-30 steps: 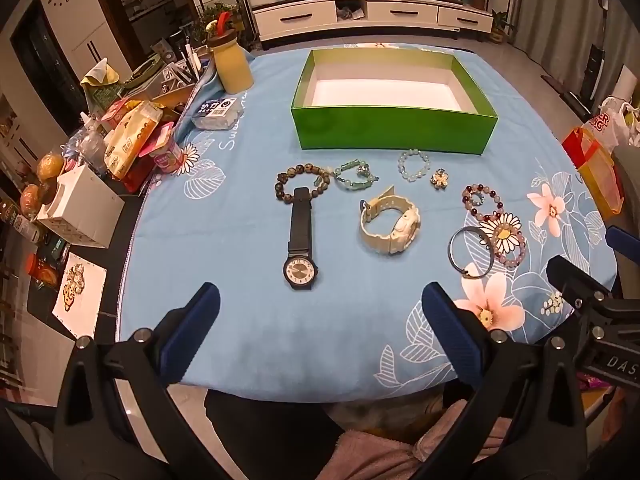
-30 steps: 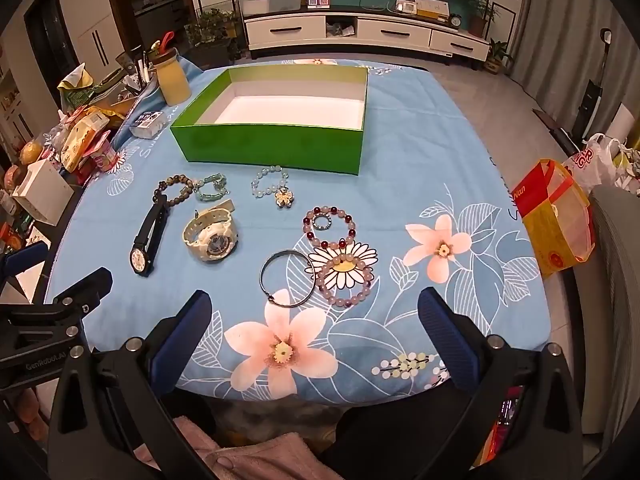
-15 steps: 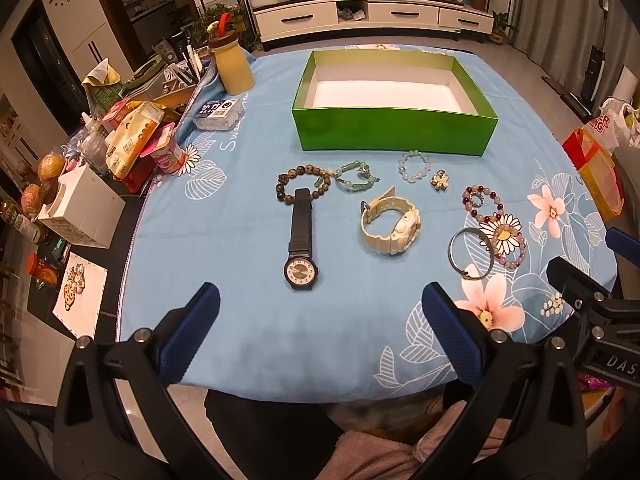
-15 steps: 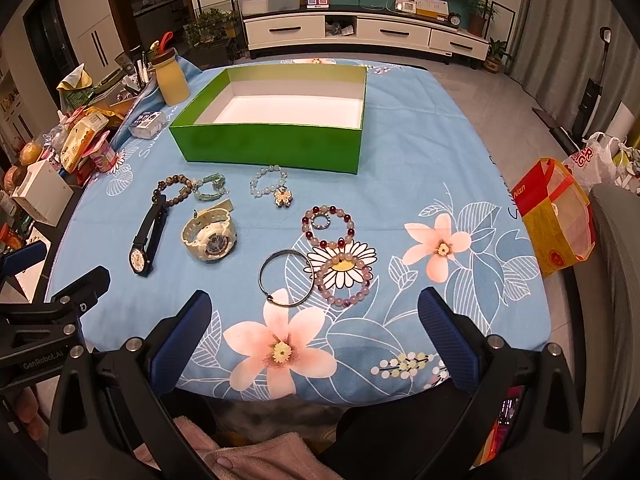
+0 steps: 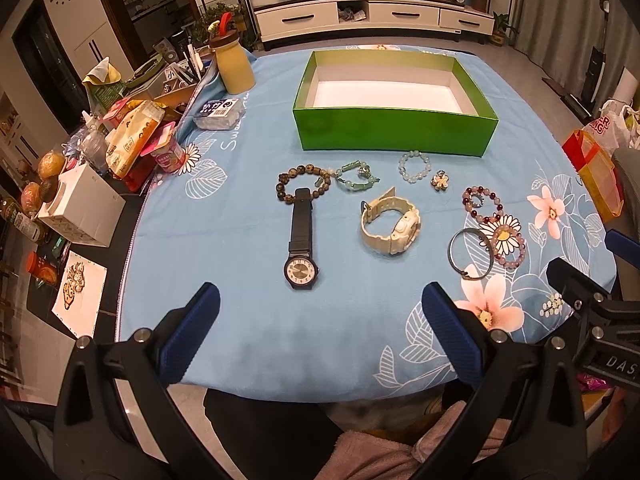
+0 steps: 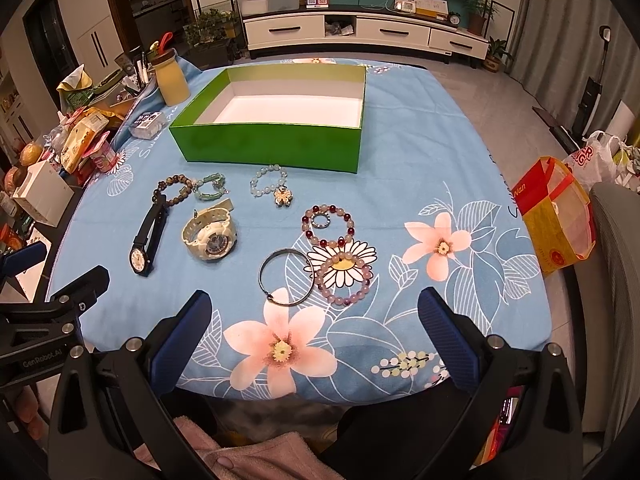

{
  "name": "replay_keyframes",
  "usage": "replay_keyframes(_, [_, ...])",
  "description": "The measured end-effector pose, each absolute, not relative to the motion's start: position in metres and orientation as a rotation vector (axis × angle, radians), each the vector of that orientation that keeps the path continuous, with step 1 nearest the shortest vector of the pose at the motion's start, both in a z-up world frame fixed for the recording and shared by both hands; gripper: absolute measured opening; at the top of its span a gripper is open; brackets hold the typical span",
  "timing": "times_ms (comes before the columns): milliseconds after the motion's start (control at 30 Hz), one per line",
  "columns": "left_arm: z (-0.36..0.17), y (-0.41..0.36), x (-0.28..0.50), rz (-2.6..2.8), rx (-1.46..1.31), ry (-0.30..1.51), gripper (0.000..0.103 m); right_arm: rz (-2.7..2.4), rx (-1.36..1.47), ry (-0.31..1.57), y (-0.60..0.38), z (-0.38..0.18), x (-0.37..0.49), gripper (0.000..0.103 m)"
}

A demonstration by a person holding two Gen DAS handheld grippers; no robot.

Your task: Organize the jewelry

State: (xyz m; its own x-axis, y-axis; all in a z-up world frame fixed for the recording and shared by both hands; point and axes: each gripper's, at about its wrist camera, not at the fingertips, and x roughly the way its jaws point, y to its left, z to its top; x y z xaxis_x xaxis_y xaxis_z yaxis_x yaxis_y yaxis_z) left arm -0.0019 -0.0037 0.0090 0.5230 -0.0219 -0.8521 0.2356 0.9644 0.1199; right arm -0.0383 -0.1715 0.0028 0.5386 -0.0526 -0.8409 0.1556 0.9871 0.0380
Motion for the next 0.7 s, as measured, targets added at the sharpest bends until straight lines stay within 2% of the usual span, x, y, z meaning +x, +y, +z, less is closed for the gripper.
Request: replay_keyframes(700, [0.0079, -0.0048, -0.0017, -0.158, 0.234, 1.011, 0.101, -0.125, 0.117, 0.997, -0.1726, 0.0012, -0.0387, 0.102])
